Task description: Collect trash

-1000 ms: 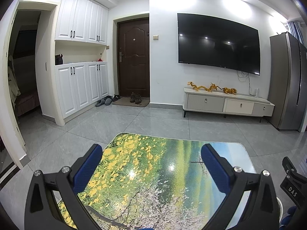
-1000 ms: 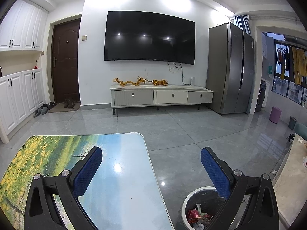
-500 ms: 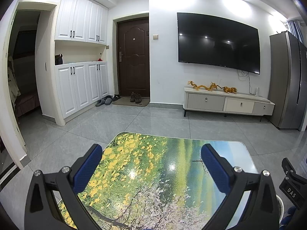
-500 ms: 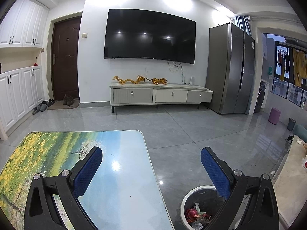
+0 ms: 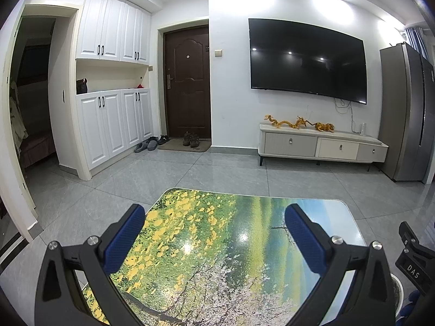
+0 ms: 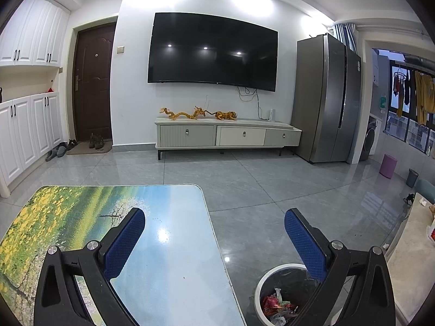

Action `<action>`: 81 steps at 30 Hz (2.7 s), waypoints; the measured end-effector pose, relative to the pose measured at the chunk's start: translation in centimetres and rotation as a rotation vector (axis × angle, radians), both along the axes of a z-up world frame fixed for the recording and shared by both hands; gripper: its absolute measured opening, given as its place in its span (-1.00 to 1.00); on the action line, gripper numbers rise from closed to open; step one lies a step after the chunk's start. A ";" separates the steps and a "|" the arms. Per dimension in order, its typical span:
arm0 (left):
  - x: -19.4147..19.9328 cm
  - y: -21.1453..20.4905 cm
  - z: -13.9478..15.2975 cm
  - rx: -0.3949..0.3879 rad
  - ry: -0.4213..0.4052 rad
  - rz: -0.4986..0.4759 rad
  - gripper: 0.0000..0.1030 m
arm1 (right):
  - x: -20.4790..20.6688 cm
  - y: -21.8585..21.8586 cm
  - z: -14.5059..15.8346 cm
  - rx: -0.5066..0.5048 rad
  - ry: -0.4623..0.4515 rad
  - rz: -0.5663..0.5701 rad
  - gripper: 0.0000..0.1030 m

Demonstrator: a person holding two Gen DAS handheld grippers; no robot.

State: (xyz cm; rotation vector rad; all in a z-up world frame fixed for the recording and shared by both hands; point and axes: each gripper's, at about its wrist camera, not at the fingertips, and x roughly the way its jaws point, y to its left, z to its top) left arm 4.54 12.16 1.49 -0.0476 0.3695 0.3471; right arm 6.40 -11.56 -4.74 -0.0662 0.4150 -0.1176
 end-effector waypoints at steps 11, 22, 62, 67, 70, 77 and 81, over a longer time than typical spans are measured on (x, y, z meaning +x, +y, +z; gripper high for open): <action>0.0 0.1 -0.2 0.002 -0.001 -0.003 1.00 | -0.2 0.1 -0.1 -0.009 -0.004 -0.001 1.00; 0.0 0.2 -0.3 -0.001 0.003 -0.008 1.00 | -0.2 0.1 -0.2 -0.014 -0.006 -0.002 1.00; 0.8 0.8 -1.0 -0.020 0.020 -0.020 1.00 | -0.3 -0.1 -0.1 -0.021 -0.010 -0.006 1.00; 0.8 0.8 -1.1 -0.022 0.022 -0.021 1.00 | -0.3 -0.1 -0.1 -0.022 -0.010 -0.007 1.00; 0.8 0.8 -1.1 -0.022 0.022 -0.020 1.00 | -0.4 -0.1 0.0 -0.023 -0.011 -0.007 1.00; 0.9 0.9 -1.0 -0.023 0.023 -0.021 1.00 | -0.4 -0.1 -0.1 -0.022 -0.012 -0.007 1.00; 0.9 0.9 -1.0 -0.024 0.023 -0.021 1.00 | -0.4 -0.1 0.0 -0.024 -0.013 -0.008 1.00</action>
